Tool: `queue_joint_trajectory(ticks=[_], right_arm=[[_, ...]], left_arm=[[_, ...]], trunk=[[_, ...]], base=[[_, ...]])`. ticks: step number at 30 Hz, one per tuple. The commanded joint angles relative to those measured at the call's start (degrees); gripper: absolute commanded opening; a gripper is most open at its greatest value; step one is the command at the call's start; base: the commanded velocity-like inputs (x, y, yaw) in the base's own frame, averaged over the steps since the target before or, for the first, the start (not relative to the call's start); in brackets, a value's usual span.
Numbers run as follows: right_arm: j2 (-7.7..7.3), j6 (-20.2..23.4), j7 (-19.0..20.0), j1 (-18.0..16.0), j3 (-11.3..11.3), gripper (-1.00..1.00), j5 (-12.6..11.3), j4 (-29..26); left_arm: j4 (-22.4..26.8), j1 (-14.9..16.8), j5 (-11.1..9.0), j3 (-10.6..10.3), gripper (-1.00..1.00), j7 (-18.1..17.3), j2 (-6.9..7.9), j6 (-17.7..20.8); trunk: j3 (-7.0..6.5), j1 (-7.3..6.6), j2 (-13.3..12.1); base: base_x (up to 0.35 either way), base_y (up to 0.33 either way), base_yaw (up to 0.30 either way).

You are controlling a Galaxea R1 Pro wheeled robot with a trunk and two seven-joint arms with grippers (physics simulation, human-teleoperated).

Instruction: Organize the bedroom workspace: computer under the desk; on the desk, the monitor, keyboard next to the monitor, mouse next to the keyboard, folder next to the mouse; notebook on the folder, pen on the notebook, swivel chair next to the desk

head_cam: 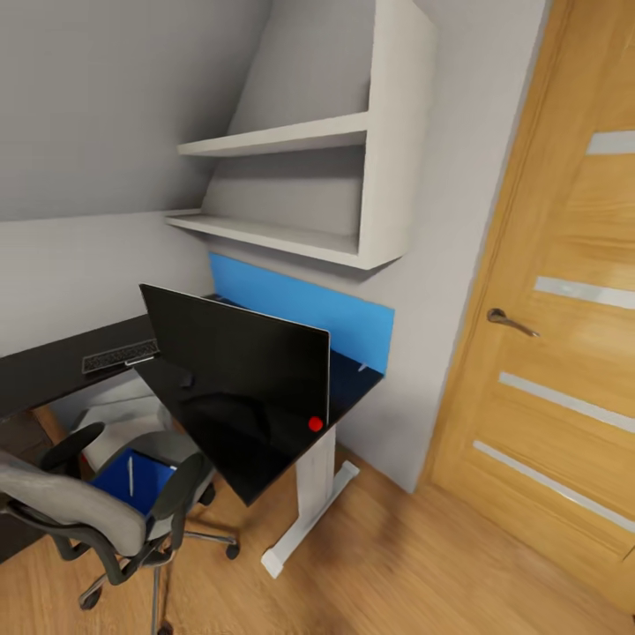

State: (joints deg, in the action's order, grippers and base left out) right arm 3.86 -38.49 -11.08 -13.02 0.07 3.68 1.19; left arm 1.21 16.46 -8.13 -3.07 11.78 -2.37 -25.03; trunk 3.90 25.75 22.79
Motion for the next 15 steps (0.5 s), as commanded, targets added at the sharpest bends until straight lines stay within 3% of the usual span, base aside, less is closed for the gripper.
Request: queue_joint_trajectory(ticks=[1, 15], right_arm=[[0.01, -0.2, -0.4, -0.1, 0.0, 1.00, 0.4, 0.1], [0.01, -0.1, -0.4, -0.1, 0.0, 1.00, 0.4, 0.1]], left_arm=[[-0.1, 0.1, -0.5, -0.4, 1.00, 0.1, -0.02, -0.2], [-0.1, 0.1, -0.5, -0.3, 1.00, 0.0, 0.16, 2.0]], trunk=[[0.16, 0.03, 0.1], [0.56, 0.03, 0.1]], base=[[0.000, 0.000, 0.282], [0.000, 0.000, 0.282]])
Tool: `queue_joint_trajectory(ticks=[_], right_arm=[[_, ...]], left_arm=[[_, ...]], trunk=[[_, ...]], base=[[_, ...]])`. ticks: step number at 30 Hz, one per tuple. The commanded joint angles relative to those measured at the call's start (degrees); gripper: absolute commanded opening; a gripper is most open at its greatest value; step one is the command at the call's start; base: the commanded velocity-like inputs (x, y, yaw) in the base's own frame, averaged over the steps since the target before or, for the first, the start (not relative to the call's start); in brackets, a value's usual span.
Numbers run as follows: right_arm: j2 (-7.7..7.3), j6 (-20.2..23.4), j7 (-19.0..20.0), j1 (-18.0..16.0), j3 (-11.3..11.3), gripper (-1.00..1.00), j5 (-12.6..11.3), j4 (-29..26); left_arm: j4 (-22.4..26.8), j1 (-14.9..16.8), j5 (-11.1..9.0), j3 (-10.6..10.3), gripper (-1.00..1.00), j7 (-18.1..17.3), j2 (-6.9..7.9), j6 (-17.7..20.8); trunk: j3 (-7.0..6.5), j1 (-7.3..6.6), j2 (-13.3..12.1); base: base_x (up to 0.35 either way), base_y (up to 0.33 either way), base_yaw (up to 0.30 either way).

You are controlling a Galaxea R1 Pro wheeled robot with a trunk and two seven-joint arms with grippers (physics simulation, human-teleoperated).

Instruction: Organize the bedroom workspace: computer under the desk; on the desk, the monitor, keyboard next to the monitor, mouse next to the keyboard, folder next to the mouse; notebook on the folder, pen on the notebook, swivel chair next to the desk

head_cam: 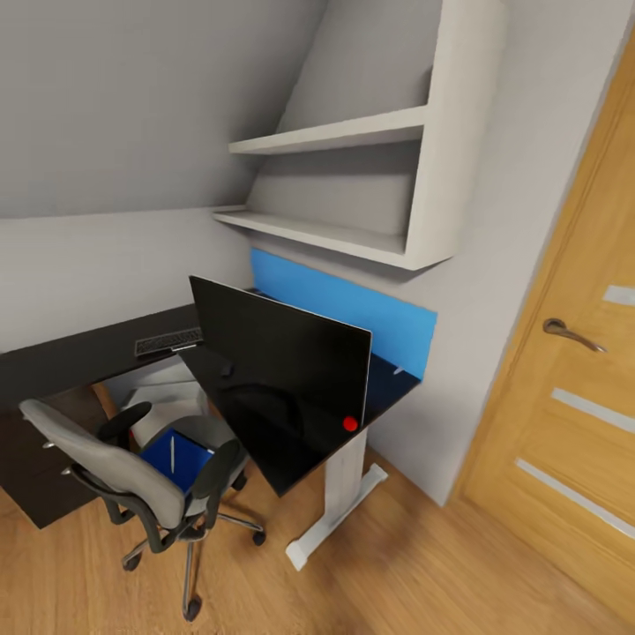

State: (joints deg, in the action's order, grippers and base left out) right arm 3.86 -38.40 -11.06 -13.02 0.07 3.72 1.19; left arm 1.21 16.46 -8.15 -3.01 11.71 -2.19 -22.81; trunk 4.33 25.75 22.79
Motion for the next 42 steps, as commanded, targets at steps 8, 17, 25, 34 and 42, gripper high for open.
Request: queue_joint_trajectory(ticks=[8, 17, 25, 34, 42], right_arm=[[0.01, -0.2, -0.4, -0.1, 0.0, 1.00, 0.4, 0.1], [0.01, -0.2, -0.4, -0.1, 0.0, 1.00, 0.4, 0.1], [0.01, -0.2, -0.4, -0.1, 0.0, 1.00, 0.4, 0.1], [0.01, -0.2, -0.4, -0.1, 0.0, 1.00, 0.4, 0.1], [0.01, -0.2, -0.4, -0.1, 0.0, 1.00, 0.4, 0.1]], left_arm=[[-0.1, 0.1, -0.5, -0.3, 1.00, 0.1, 0.00, 0.1], [-0.1, 0.1, -0.5, -0.3, 1.00, 0.2, 0.00, -0.1], [-0.1, 0.1, -0.5, -0.3, 1.00, 0.2, 0.00, -0.2], [-0.1, 0.1, -0.5, -0.3, 1.00, 0.2, 0.00, -0.3], [-0.1, 0.1, -0.5, -0.3, 1.00, 0.2, 0.00, -0.3]], trunk=[[0.37, 0.03, 0.1], [0.72, 0.03, 0.1], [1.12, 0.03, 0.1], [1.62, 0.03, 0.1], [2.08, 0.03, 0.1]], base=[[0.000, 0.000, 0.281], [0.000, 0.000, 0.271], [0.000, 0.000, 0.247], [0.000, 0.000, 0.234], [-0.112, -0.062, 0.232]])
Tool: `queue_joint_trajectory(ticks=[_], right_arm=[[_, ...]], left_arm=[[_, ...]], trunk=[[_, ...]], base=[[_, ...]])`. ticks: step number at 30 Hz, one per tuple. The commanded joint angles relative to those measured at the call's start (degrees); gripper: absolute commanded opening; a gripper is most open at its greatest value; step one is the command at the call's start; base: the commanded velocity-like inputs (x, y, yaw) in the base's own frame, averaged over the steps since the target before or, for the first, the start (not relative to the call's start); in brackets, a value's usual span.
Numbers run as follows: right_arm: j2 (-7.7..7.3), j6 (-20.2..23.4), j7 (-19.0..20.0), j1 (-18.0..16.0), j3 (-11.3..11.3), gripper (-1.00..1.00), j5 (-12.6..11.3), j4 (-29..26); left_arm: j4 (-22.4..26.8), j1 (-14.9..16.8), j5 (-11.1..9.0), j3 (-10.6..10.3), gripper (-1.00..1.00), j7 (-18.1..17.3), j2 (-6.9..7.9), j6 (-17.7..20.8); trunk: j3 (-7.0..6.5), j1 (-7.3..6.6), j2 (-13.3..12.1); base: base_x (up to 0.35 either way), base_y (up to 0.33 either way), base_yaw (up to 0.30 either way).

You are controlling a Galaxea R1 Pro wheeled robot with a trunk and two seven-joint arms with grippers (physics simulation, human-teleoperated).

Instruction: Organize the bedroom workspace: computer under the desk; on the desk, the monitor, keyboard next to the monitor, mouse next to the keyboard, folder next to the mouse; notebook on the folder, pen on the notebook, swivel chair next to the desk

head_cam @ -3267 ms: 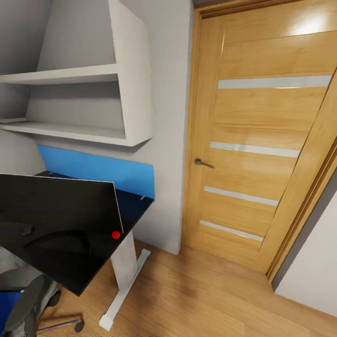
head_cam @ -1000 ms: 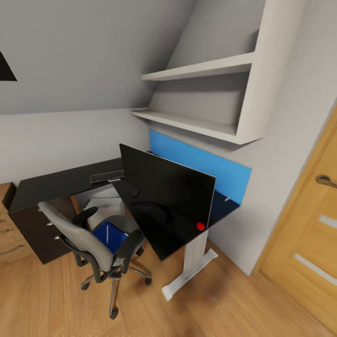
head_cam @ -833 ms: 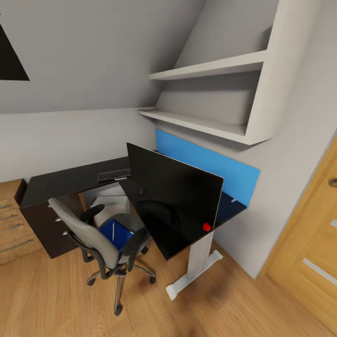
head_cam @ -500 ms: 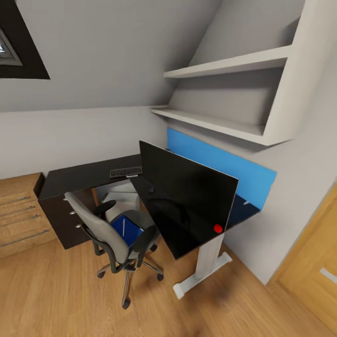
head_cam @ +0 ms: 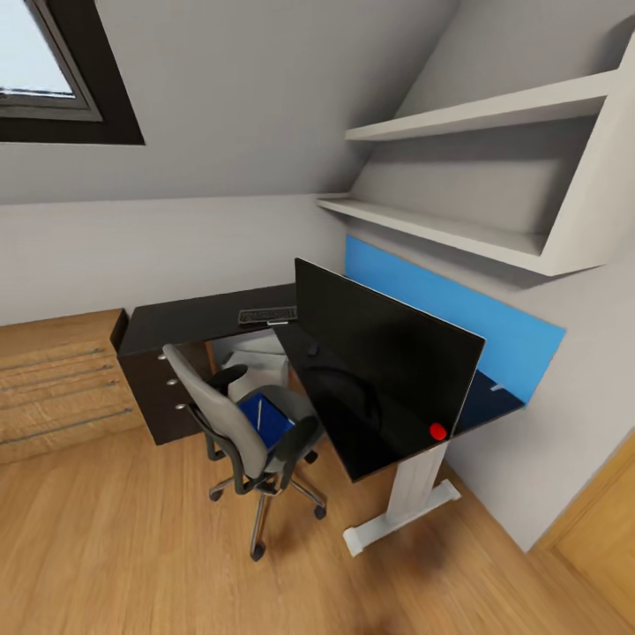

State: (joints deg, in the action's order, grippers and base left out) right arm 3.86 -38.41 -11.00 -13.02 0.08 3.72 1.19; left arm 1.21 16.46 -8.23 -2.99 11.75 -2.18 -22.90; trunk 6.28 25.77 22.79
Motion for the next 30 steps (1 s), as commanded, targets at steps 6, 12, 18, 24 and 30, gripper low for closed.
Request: queue_joint_trajectory(ticks=[6, 12, 18, 24, 30], right_arm=[[0.01, -0.2, -0.5, -0.1, 0.0, 1.00, 0.4, 0.1], [0.01, -0.2, -0.5, -0.1, 0.0, 1.00, 0.4, 0.1], [0.01, -0.2, -0.5, -0.1, 0.0, 1.00, 0.4, 0.1], [0.01, -0.2, -0.4, -0.1, 0.0, 1.00, 0.4, 0.1], [0.01, -0.2, -0.5, -0.1, 0.0, 1.00, 0.4, 0.1]], left_arm=[[-0.1, 0.1, -0.5, -0.4, 1.00, 0.1, -0.02, -0.2], [-0.1, 0.1, -0.5, -0.4, 1.00, 0.1, -0.02, -0.2], [-0.1, 0.1, -0.5, -0.4, 1.00, 0.1, -0.02, -0.2], [-0.1, 0.1, -0.5, -0.4, 1.00, 0.1, -0.02, -0.3], [-0.1, 0.1, -0.5, -0.4, 1.00, 0.1, -0.02, -0.3]], trunk=[[0.46, 0.01, 0.1], [0.80, 0.01, 0.1], [1.14, 0.01, 0.1], [1.48, 0.01, 0.1], [1.73, 0.01, 0.1]], base=[[-0.273, -0.100, 0.232], [-0.124, -0.025, 0.232], [-0.014, -0.003, 0.232], [-0.002, 0.000, 0.232], [0.000, 0.000, 0.239]])
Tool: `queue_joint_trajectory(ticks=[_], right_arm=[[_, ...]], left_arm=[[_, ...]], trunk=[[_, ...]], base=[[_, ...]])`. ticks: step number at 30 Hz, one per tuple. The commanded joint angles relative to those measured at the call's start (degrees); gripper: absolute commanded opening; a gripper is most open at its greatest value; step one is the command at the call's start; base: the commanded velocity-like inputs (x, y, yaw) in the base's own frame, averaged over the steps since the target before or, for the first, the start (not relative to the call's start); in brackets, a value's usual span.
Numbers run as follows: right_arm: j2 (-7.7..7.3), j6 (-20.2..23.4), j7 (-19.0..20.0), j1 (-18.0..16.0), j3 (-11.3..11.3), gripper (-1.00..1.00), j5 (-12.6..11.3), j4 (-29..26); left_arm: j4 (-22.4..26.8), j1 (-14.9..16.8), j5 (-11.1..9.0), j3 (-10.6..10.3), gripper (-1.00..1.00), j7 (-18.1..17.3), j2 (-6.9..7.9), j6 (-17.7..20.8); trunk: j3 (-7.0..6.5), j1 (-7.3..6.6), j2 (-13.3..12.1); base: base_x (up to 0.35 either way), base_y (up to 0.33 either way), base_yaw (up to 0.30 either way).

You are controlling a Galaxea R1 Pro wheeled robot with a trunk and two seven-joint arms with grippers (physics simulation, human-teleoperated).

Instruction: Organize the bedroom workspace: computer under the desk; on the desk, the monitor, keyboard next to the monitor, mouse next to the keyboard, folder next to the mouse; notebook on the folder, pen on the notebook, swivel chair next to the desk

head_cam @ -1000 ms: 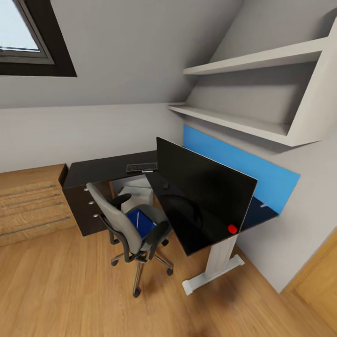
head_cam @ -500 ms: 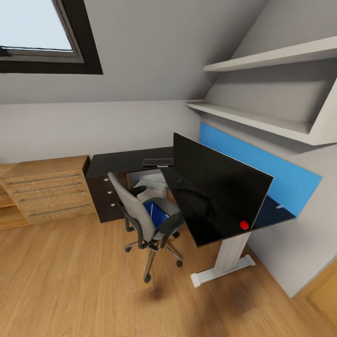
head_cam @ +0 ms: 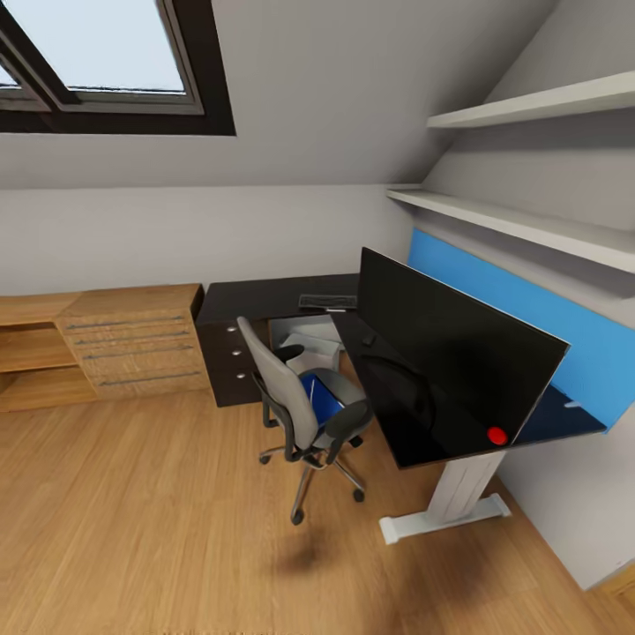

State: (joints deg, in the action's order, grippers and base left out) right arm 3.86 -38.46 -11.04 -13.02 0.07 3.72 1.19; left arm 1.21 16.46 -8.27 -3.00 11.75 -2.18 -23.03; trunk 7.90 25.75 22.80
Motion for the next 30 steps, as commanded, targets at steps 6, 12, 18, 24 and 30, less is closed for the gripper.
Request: queue_joint_trajectory(ticks=[6, 12, 18, 24, 30], right_arm=[[0.08, -0.2, -0.4, -0.1, 0.0, 1.00, 0.4, 0.1], [0.02, -0.2, -0.4, -0.1, 0.0, 1.00, 0.4, 0.1], [0.01, -0.2, -0.4, -0.1, 0.0, 1.00, 0.4, 0.1], [0.01, -0.2, -0.4, -0.1, 0.0, 1.00, 0.4, 0.1], [-0.05, -0.5, -0.4, -0.1, 0.0, 1.00, 0.3, 0.1]], left_arm=[[-0.1, 0.1, -0.5, -0.3, 1.00, 0.1, -0.02, -0.2], [0.0, 0.1, -0.6, -0.3, 1.00, 0.2, -0.02, -0.4], [0.1, 0.1, -0.6, -0.1, 1.00, 0.5, -0.07, -0.4], [0.1, 0.1, -0.7, 0.0, 1.00, 0.6, -0.29, -0.4], [0.1, 0.1, -0.7, 0.1, 1.00, 0.7, -0.36, -0.2]], trunk=[[0.17, 0.03, 0.1], [-0.11, 0.03, 0.1], [-0.54, 0.03, 0.1], [-0.52, 0.47, 0.9], [0.47, 1.79, 3.3]], base=[[0.000, 0.000, 0.244], [0.000, 0.000, 0.213], [0.000, 0.000, 0.153], [0.000, 0.000, 0.085], [0.000, 0.000, 0.021]])
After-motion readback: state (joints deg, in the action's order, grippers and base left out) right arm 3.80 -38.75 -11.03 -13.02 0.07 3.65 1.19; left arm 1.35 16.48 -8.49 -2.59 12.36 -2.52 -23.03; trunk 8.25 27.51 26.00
